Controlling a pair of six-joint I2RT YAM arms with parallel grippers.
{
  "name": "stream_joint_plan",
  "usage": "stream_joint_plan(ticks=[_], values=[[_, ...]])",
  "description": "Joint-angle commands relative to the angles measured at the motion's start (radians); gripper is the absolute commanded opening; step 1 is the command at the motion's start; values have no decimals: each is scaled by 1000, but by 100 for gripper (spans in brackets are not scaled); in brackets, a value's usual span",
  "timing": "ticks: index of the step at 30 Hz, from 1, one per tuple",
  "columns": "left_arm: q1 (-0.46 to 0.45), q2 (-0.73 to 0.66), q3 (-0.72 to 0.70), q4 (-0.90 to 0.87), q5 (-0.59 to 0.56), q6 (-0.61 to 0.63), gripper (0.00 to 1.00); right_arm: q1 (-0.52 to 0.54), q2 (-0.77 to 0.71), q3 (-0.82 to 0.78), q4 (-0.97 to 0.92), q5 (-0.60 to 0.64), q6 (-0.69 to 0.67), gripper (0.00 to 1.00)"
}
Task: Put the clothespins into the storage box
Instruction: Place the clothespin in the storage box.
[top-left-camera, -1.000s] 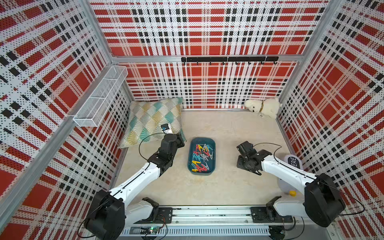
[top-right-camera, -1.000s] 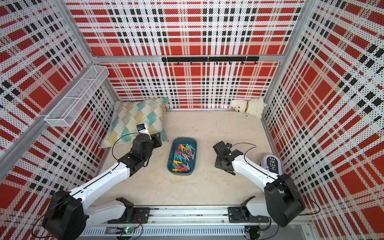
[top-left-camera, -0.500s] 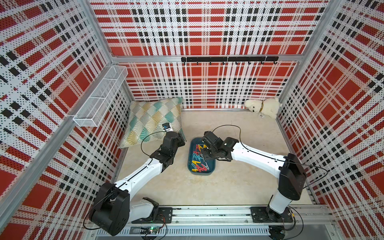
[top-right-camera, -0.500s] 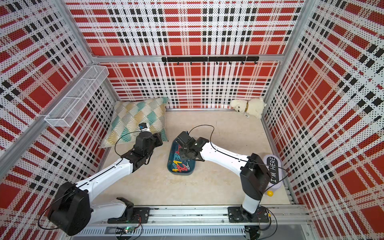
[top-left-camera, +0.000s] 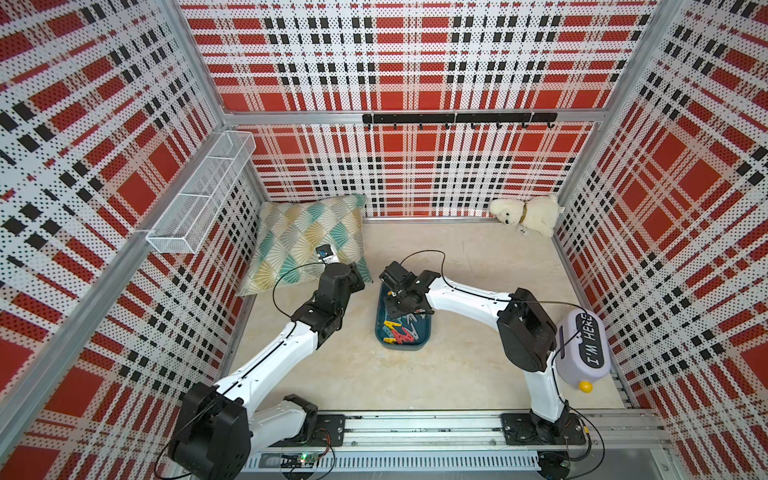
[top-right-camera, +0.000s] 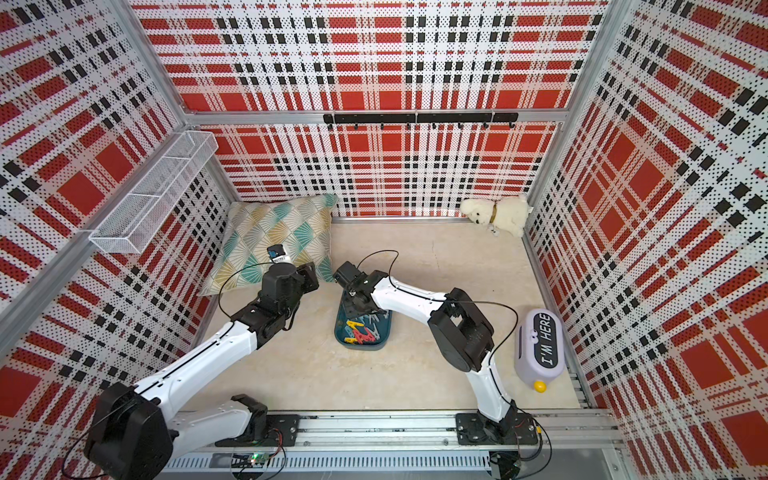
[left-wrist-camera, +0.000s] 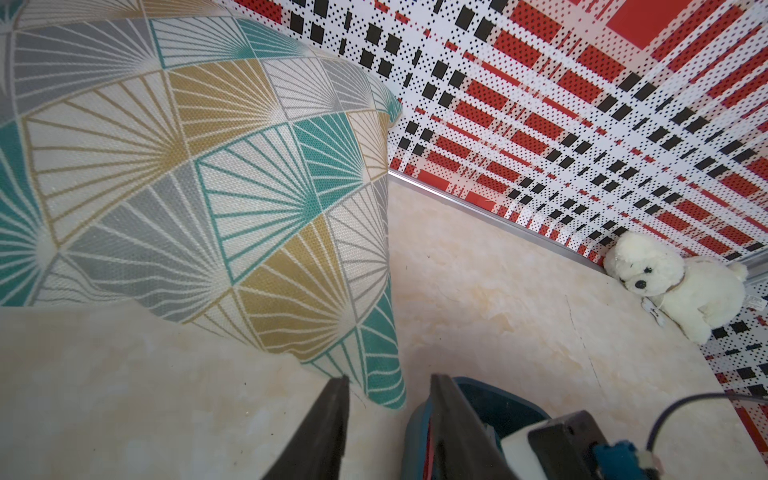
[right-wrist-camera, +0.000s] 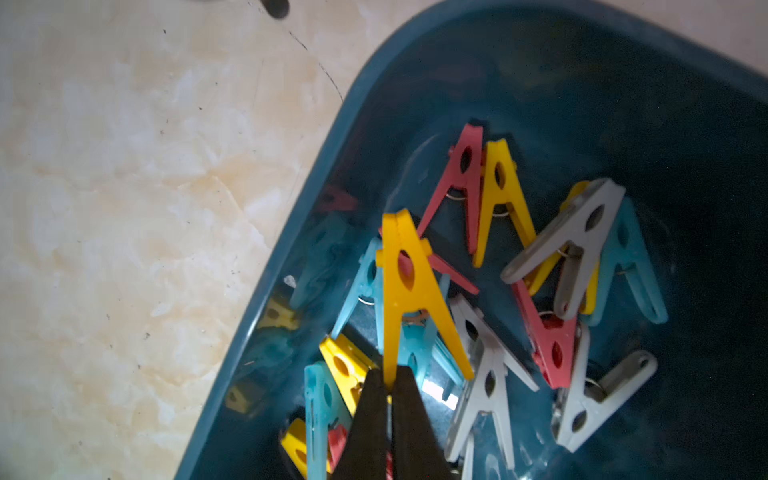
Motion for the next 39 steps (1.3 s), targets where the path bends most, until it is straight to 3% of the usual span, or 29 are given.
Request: stream_joint_plan(ticks=[1, 4, 15, 25, 28, 39], values=[[7, -24, 1, -18, -18, -3, 39, 3, -85, -72, -17, -54, -53, 4], [6, -6, 7, -11, -2, -4, 39, 23, -128, -116, -67, -161, -133, 5], [6, 6, 12, 6, 4, -4, 39, 46, -149, -178, -237, -193, -247, 7], [7, 26, 7, 44, 22, -3, 39, 41, -95, -98, -408, -129, -324, 7], [7, 32, 9, 52, 27, -1, 39, 37, -85, -86, -433, -116, -345, 14], [14, 6, 12, 36, 14, 3, 39, 13, 8, -60, -392, -72, -353, 19]])
